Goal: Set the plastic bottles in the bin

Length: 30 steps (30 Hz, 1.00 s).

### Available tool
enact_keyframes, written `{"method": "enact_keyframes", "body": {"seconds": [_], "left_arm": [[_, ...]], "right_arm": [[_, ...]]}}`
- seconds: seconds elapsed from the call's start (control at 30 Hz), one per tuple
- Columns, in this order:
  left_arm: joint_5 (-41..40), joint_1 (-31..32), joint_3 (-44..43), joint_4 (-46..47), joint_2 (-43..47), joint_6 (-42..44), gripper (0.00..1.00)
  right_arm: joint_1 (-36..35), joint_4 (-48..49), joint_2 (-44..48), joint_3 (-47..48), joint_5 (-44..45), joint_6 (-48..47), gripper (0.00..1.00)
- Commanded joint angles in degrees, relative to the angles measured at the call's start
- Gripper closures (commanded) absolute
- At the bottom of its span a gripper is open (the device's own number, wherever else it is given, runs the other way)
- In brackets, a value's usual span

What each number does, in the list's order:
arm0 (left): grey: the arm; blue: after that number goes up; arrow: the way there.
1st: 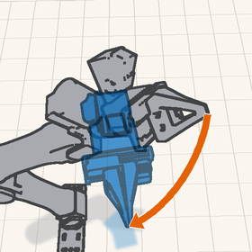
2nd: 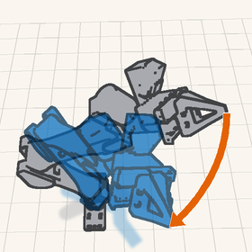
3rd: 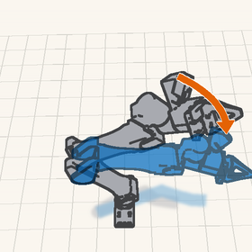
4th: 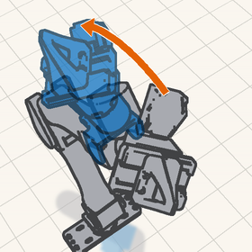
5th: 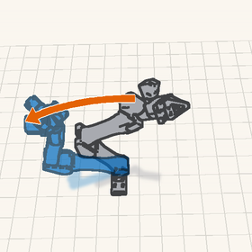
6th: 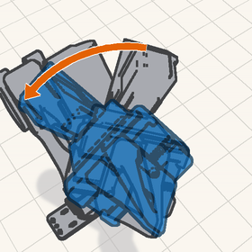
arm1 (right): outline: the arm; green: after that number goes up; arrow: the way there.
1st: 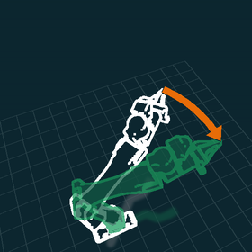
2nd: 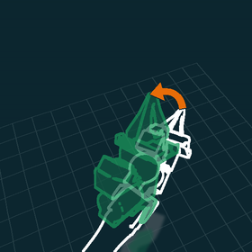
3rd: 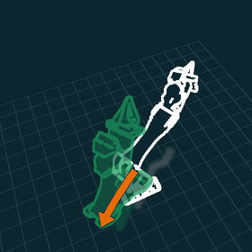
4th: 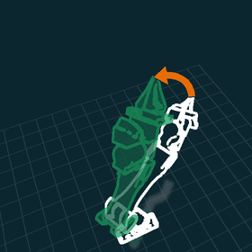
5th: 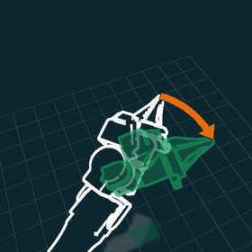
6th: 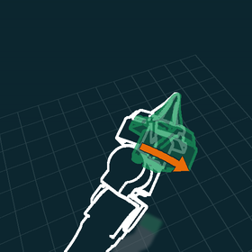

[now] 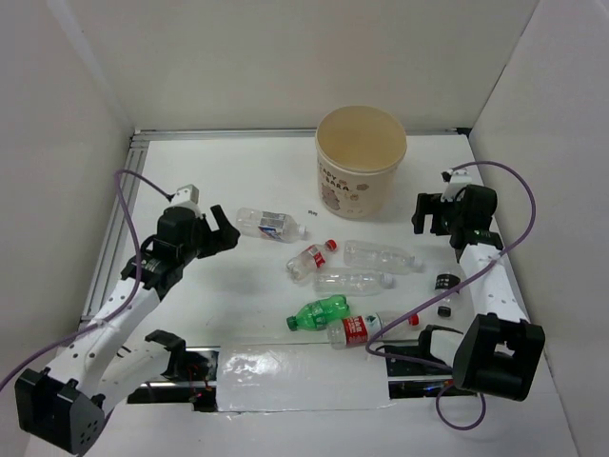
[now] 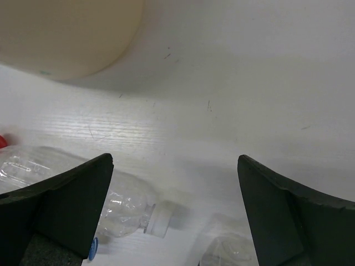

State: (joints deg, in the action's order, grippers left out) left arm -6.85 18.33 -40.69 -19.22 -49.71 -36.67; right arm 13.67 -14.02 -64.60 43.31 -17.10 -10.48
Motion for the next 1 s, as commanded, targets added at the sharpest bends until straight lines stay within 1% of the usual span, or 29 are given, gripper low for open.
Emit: {"method": "enact_keyframes", "body": {"seconds": [0.0,0.17,0.3,0.33,0.37,0.4,0.43,0.47,0.5,0.53,0.57,0.6,0.7,0.73,0.77,0.83,0.87,0.9,0.97], "left_arm": [[4.5,1.5,-3.0,-0.5,-3.3,-4.0,0.00],[3.2,3.6,-3.5,0.1,-5.7,-7.4,0.00],[1.1,4.2,-4.0,0.1,-7.0,-10.6,0.00],[0.5,4.2,-4.6,0.1,-7.0,-12.2,0.08],[-0.1,4.2,-4.6,0.1,-8.2,-13.2,0.18],[-0.8,4.2,-4.6,0.1,-8.7,-14.4,0.31],[-1.5,4.7,-5.3,0.1,-9.5,-16.1,0.37],[-2.4,4.7,-6.2,0.1,-11.2,-17.3,0.40],[-3.2,5.2,-6.7,0.1,-12.2,-18.6,0.35],[-5.4,5.9,-7.3,-0.7,-13.2,-19.9,0.27],[-6.5,5.9,-8.6,-2.6,-14.3,-23.1,0.04],[-7.4,6.8,-9.1,-2.6,-15.5,-24.1,0.00],[-10.4,8.5,-12.5,-2.6,-21.6,-28.3,0.00],[-11.0,9.2,-14.8,-3.8,-25.5,-31.9,0.00],[-11.0,9.2,-14.9,-3.8,-27.6,-34.0,0.00],[-10.5,9.2,-19.4,-6.4,-31.9,-37.2,0.00],[-10.5,9.8,-21.0,-7.7,-36.0,-41.3,0.00],[-10.5,9.8,-23.6,-8.2,-37.8,-42.9,0.00],[-10.5,10.3,-25.5,-8.1,-40.7,-45.7,0.00]], "right_arm": [[0.0,0.0,1.0,2.0,1.2,-0.2,0.00],[1.2,0.5,2.4,0.2,-0.7,-2.5,0.00],[3.2,-1.4,6.3,-1.6,-6.3,-7.4,0.00],[3.2,-0.8,7.4,-2.9,-6.8,-8.0,0.09],[3.2,-0.8,8.2,-2.9,-7.3,-8.7,0.30],[3.2,-0.8,8.8,-3.6,-7.3,-8.7,0.50],[3.7,-0.8,9.5,-3.6,-7.3,-8.7,0.62],[3.7,-0.8,9.5,-3.6,-8.0,-8.7,0.62],[3.7,-0.8,9.5,-3.6,-8.7,-8.7,0.54],[3.7,-0.8,9.5,-3.6,-8.7,-8.7,0.41],[3.7,-0.8,9.5,-3.6,-8.7,-8.7,0.19],[3.7,-0.8,9.0,-3.6,-9.5,-8.7,0.15],[3.7,-1.4,8.3,-3.6,-10.7,-8.7,0.09],[3.7,-1.4,7.8,-3.6,-11.2,-8.7,0.09],[3.7,-1.4,7.8,-3.6,-11.2,-8.7,0.09],[3.7,-1.4,7.8,-3.6,-11.2,-9.2,0.07],[3.7,-1.4,7.8,-3.6,-11.7,-9.2,0.07],[4.3,-1.4,7.8,-3.6,-11.7,-9.2,0.07],[4.3,-1.9,7.8,-3.6,-12.3,-9.2,0.07]]}}
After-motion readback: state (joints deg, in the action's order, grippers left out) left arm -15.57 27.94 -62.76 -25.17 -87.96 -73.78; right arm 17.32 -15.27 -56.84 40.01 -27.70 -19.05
